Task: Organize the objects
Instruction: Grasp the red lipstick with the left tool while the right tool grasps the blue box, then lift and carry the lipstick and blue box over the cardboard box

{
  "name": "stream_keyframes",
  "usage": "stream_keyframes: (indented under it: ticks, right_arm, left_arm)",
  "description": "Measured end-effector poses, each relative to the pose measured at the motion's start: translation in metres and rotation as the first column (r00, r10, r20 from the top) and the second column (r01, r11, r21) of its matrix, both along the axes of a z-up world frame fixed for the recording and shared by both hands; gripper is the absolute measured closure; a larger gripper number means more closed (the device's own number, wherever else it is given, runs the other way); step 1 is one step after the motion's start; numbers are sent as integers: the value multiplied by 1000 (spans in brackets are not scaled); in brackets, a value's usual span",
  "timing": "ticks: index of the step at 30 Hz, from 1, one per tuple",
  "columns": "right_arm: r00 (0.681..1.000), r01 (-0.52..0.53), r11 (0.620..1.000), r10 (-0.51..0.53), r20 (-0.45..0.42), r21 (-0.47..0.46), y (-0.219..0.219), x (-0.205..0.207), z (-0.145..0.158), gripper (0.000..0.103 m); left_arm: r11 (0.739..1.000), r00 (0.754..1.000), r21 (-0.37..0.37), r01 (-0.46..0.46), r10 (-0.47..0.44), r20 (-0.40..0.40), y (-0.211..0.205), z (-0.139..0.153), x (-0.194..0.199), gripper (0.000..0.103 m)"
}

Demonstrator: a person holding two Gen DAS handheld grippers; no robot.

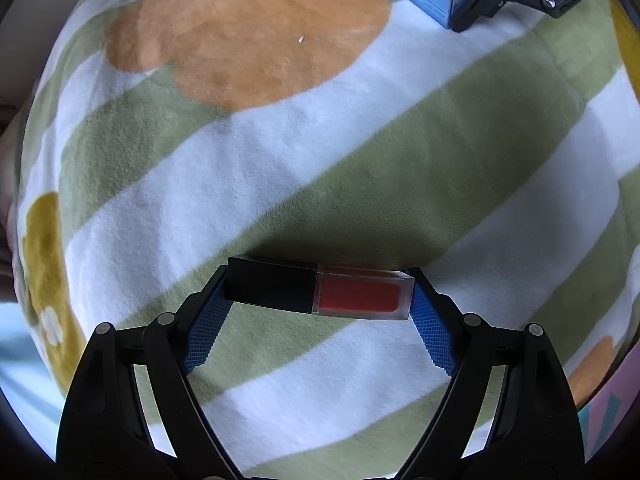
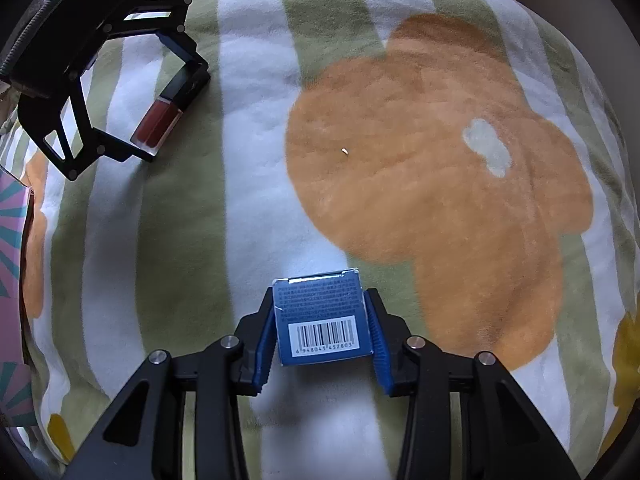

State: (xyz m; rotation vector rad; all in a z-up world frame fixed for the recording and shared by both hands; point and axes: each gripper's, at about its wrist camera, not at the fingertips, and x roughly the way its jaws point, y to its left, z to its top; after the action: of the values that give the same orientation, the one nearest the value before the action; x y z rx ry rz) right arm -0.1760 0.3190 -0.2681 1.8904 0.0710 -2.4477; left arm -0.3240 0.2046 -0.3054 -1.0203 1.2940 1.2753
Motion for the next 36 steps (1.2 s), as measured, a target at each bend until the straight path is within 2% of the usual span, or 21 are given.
stream_keyframes:
  ticks: [4, 6, 12, 13, 16, 18, 19, 20, 21, 24, 27, 28, 30, 33, 34, 36]
  right_arm:
    - [1000, 0, 1000, 0, -12, 1, 1, 4, 10, 65]
    - [1000, -4, 1000, 5, -24, 5, 0, 6, 19, 65]
    - [996, -34, 999, 37, -83, 33, -2, 10, 61, 65]
    - [994, -41, 998, 45, -96, 41, -3, 10, 71, 65]
    - [990, -51, 997, 58, -130, 50, -3, 3, 98, 65]
    - [986, -60, 997, 66, -151, 43, -14, -1, 115, 65]
    - [984, -68, 997, 74, -161, 40, -15, 1, 126, 65]
    - [982, -77, 996, 82, -168, 39, -22, -5, 132, 65]
    - [981, -84, 996, 89, -175, 38, -28, -10, 139, 65]
    - [977, -98, 995, 99, -191, 14, -36, -2, 161, 65]
    - [972, -117, 993, 116, -204, 5, -46, 8, 184, 65]
    - [971, -122, 992, 120, -205, 0, -49, 13, 190, 65]
    - [969, -135, 991, 129, -210, -11, -55, 19, 202, 65]
    - [964, -152, 988, 146, -220, -9, -63, 29, 216, 65]
    - [962, -159, 987, 152, -225, -11, -65, 32, 221, 65]
    - [958, -172, 985, 164, -234, -14, -69, 38, 229, 65]
  left_arm:
    - [998, 999, 31, -51, 51, -9, -4, 16, 0, 20]
    - [993, 994, 54, -105, 106, -5, -6, 31, -1, 20]
    - [972, 976, 107, -208, 214, -45, -16, 81, 12, 20]
    - [967, 971, 112, -227, 234, -52, -7, 93, 7, 20]
    - [942, 945, 132, -309, 320, -65, -14, 127, 23, 20]
    - [911, 915, 145, -385, 397, -66, -24, 145, 27, 20]
    - [917, 925, 170, -361, 376, -62, -30, 152, 32, 20]
    - [899, 907, 177, -400, 416, -63, -40, 163, 39, 20]
    - [916, 930, 208, -344, 363, -62, -50, 170, 49, 20]
    - [849, 866, 237, -473, 497, -54, -66, 189, 63, 20]
    - [767, 789, 275, -580, 613, -46, -80, 207, 83, 20]
    - [752, 780, 299, -587, 624, -39, -83, 210, 90, 20]
    - [685, 719, 320, -655, 694, -13, -90, 217, 102, 20]
    - [568, 616, 345, -747, 787, 39, -99, 224, 123, 20]
    - [543, 601, 367, -755, 798, 54, -102, 227, 131, 20]
    - [449, 516, 379, -809, 852, 93, -111, 234, 146, 20]
